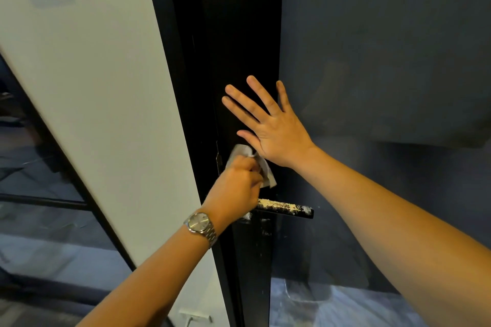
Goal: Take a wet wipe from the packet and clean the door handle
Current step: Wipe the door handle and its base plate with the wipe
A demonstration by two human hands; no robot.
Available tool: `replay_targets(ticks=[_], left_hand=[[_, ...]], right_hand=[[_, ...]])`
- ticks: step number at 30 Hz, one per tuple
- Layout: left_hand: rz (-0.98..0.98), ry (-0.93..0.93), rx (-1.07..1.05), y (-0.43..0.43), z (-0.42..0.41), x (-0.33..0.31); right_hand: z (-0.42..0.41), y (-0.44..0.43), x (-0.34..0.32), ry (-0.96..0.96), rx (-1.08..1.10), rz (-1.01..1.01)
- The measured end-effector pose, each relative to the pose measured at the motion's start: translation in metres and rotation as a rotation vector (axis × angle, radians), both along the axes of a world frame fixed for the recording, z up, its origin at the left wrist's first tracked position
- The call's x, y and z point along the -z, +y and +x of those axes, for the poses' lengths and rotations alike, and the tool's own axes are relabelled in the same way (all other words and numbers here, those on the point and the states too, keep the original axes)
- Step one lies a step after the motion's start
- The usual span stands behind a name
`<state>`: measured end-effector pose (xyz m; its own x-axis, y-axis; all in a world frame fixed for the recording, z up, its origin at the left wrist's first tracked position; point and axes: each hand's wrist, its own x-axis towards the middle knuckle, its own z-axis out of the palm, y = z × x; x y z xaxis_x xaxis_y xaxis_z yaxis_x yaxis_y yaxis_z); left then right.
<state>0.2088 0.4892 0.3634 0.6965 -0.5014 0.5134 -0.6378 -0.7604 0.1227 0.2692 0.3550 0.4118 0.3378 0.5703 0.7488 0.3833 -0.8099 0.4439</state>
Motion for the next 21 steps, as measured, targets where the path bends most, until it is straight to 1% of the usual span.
replay_targets(ticks=[1, 2, 4, 6, 7, 8, 11, 12, 13, 15, 16, 17, 18, 20, 21], left_hand=[[0.058, -0.051, 0.031, 0.000, 0.003, 0.000], [0.057, -0.027, 0.023, 0.001, 0.005, -0.002], [-0.065, 0.075, -0.072, 0.006, 0.008, -0.005], [-0.197, 0.069, -0.215, 0.009, 0.007, -0.006], [-0.208, 0.067, -0.243, 0.005, 0.005, -0.007], [-0.175, 0.064, -0.226, -0.001, 0.003, -0.008], [0.056, 0.065, -0.132, -0.020, -0.001, -0.011], [0.065, 0.086, -0.157, -0.020, -0.001, -0.012], [0.030, 0.094, -0.197, -0.017, 0.001, -0.012], [-0.125, 0.075, -0.345, -0.009, 0.008, -0.012], [-0.167, 0.081, -0.421, -0.005, 0.007, -0.014], [-0.183, 0.092, -0.434, -0.004, 0.005, -0.016], [-0.135, 0.075, -0.383, -0.006, 0.004, -0.016], [-0.024, 0.082, -0.210, -0.015, -0.005, -0.015], [-0.011, 0.085, -0.137, -0.017, -0.009, -0.015]], right_hand=[[0.000, 0.000, 0.000, 0.005, 0.000, 0.001], [0.000, 0.000, 0.000, 0.006, -0.002, 0.003], [-0.001, 0.001, 0.000, 0.006, -0.013, 0.007], [-0.001, 0.001, 0.000, 0.015, -0.022, 0.011], [-0.001, 0.001, 0.000, 0.020, -0.020, 0.016], [-0.001, 0.000, 0.000, 0.022, -0.014, 0.018], [-0.001, 0.001, 0.000, 0.016, 0.013, 0.002], [-0.002, 0.001, 0.000, 0.012, 0.016, -0.001], [-0.003, 0.002, 0.000, 0.012, 0.009, 0.000], [-0.003, 0.002, 0.000, 0.016, -0.010, 0.018], [-0.003, 0.002, 0.000, 0.018, -0.015, 0.028], [-0.003, 0.002, 0.001, 0.018, -0.016, 0.035], [-0.003, 0.002, 0.001, 0.014, -0.013, 0.036], [-0.003, 0.002, 0.001, 0.006, 0.005, 0.021], [-0.003, 0.002, 0.001, 0.004, 0.013, 0.014]])
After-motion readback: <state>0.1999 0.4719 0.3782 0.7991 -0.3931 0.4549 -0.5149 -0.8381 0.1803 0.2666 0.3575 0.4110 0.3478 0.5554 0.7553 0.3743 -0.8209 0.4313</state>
